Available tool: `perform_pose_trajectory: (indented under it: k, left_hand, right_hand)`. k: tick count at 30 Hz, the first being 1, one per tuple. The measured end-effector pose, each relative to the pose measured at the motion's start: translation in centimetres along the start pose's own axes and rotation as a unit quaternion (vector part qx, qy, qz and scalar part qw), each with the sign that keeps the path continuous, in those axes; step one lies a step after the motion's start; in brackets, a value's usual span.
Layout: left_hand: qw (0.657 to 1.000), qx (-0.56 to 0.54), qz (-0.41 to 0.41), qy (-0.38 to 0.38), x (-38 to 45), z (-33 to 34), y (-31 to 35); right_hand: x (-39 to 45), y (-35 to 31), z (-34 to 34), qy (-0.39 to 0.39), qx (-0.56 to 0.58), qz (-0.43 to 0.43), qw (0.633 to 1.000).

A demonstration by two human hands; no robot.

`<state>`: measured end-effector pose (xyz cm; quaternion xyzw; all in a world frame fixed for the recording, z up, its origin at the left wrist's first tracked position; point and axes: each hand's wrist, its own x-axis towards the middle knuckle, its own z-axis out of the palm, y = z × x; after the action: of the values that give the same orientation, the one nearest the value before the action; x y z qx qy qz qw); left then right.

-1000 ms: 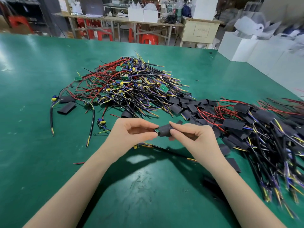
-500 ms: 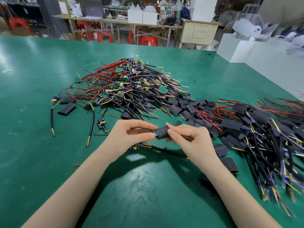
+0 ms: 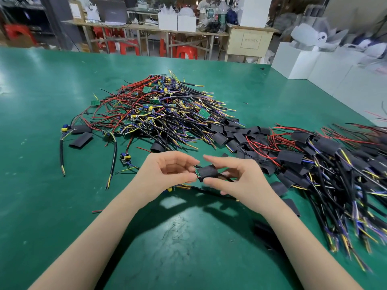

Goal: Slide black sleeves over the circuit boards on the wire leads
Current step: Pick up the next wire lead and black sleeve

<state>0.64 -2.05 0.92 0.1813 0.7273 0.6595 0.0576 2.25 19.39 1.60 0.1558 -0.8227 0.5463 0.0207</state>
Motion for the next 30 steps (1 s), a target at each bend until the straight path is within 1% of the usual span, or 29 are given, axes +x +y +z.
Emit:
perform_pose_trajectory:
  k: [2,4,6,8,10,12,16,18,20,22,24,26,30]
  left_hand:
    - [1.0,0.005,0.002,-0.001,0.0,0.0,0.0]
    - [1.0,0.011,0.006,-0.001,-0.1,0.0,0.0]
    - [1.0,0.017,0.013,-0.002,0.0,0.0,0.0]
    - [1.0,0.017,0.018,0.002,-0.1,0.0,0.0]
    - [1.0,0.012,0.02,0.011,-0.1,0.0,-0.1]
    - [1.0,0.004,0.018,0.02,-0.1,0.0,-0.1]
    - [0.999,-0.008,0.026,0.037,0.1,0.1,-0.1]
    - [0.998,-0.003,0.04,0.052,0.1,0.1,0.0]
    - [0.996,0.006,0.049,0.069,0.2,0.0,0.0]
    - [0.996,0.013,0.048,0.08,0.2,0.0,-0.1]
    - [0.996,0.004,0.042,0.082,0.1,0.1,-0.1]
    - [0.996,-0.008,0.032,0.081,0.1,0.2,-0.1]
    - [0.998,-0.008,0.0,0.058,0.1,0.3,-0.2]
  right_hand:
    - [0.0,0.1,0.1,0.003,-0.051,-0.03,0.998]
    - [0.1,0.2,0.1,0.018,-0.055,-0.028,0.998]
    - [0.1,0.3,0.1,0.024,-0.041,-0.015,0.999]
    - [0.1,0.3,0.1,0.022,0.006,0.003,1.0]
    - [0.1,0.2,0.3,0.038,0.036,0.01,0.999]
    - [0.0,0.3,0.6,0.055,0.03,0.001,0.998]
    - [0.0,0.3,1.1,0.063,0.043,-0.026,0.997]
    - [0.1,0.4,1.1,0.088,0.007,-0.016,0.996]
    - [0.2,0.5,1.0,0.109,-0.069,-0.007,0.992]
    - [0.1,0.5,1.1,0.093,-0.116,-0.028,0.988]
    - [0.0,0.5,1.2,0.051,-0.141,-0.055,0.987]
    - [-0.1,0.3,1.3,0.02,-0.157,-0.064,0.985]
    - [-0.3,0.2,1.1,0.003,-0.169,-0.082,0.982]
